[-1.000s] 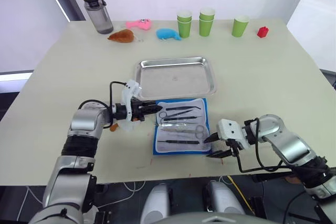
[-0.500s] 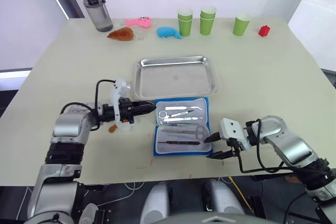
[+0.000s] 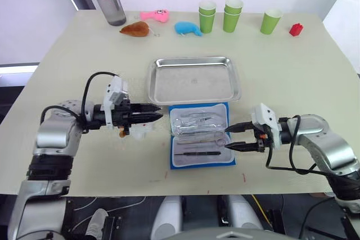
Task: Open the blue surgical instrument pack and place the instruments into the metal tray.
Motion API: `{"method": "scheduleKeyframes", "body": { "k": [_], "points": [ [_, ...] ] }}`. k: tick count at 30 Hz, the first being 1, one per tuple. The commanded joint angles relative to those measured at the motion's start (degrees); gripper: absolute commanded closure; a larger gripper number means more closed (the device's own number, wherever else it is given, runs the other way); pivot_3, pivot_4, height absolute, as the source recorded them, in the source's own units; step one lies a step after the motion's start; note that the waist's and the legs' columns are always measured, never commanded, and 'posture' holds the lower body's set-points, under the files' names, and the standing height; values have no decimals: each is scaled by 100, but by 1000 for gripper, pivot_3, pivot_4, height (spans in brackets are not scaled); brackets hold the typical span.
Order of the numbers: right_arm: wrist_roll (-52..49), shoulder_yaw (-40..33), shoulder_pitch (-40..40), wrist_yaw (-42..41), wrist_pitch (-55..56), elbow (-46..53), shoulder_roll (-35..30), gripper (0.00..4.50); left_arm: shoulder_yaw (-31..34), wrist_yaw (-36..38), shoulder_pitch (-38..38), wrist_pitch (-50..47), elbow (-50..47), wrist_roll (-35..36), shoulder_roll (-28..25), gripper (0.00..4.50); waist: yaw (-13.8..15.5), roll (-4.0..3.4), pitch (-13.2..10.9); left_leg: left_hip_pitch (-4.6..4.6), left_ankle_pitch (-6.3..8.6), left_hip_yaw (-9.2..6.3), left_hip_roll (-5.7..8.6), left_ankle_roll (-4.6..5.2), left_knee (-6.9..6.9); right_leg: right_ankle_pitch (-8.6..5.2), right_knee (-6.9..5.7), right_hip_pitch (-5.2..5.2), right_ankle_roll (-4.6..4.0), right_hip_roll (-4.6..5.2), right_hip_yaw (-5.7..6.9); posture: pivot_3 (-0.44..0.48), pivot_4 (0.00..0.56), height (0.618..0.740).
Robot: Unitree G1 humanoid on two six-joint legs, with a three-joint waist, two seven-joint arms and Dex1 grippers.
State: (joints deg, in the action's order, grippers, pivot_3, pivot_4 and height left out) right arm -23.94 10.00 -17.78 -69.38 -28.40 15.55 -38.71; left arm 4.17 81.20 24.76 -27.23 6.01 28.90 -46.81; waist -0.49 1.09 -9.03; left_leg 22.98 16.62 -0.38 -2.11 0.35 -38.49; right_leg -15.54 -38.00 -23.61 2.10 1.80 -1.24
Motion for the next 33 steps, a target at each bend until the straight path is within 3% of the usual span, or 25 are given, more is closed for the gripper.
{"method": "scheduleKeyframes", "body": {
  "k": [1,2,5,7,8,10,19,33],
  "points": [
    [-246,-343,76,115,279,169,147,2056,184,158,272,139,-206,240,-19,3022,2,4,-5,0,1,-2,1,1,-3,0,-2,1,0,-2,3,0,150,734],
    [-273,-380,90,163,366,138,230,1784,180,171,337,134,-214,287,-1,3022,-1,5,-8,0,1,-3,1,2,-7,0,-7,2,0,-5,5,0,150,734],
    [-152,-357,124,154,757,-27,349,899,123,348,428,406,-213,282,30,2183,-12,4,-8,-5,1,-4,2,3,-16,1,-22,5,0,-12,3,0,150,734],
    [-100,-334,105,113,983,-166,403,0,55,529,411,649,-220,227,-8,1128,-33,2,-10,-8,1,0,2,2,-21,1,-30,5,-1,-15,-2,0,150,734],
    [-72,-314,82,87,1104,-253,424,0,0,631,384,804,-214,156,-47,437,-33,1,-10,-9,1,3,0,1,-26,0,-33,5,-1,-17,-5,0,150,734],
    [20,-234,26,-5,1374,-465,457,0,-54,780,328,1035,-213,75,-88,89,-32,1,-10,-9,1,4,0,1,-27,0,-34,4,-1,-19,-6,0,150,734],
    [671,202,-584,-337,2705,-1836,893,0,-12,998,-28,1492,-445,144,-236,89,-29,-15,-26,-10,2,5,-2,3,-67,0,-75,3,-2,-24,-12,0,150,734],
    [1133,408,-1063,-447,3479,-3437,1459,0,-28,894,-321,1783,-524,148,-216,89,-27,-20,-31,-17,1,8,-4,1,-79,0,-90,3,-3,-29,-20,0,150,734]
  ]
}}
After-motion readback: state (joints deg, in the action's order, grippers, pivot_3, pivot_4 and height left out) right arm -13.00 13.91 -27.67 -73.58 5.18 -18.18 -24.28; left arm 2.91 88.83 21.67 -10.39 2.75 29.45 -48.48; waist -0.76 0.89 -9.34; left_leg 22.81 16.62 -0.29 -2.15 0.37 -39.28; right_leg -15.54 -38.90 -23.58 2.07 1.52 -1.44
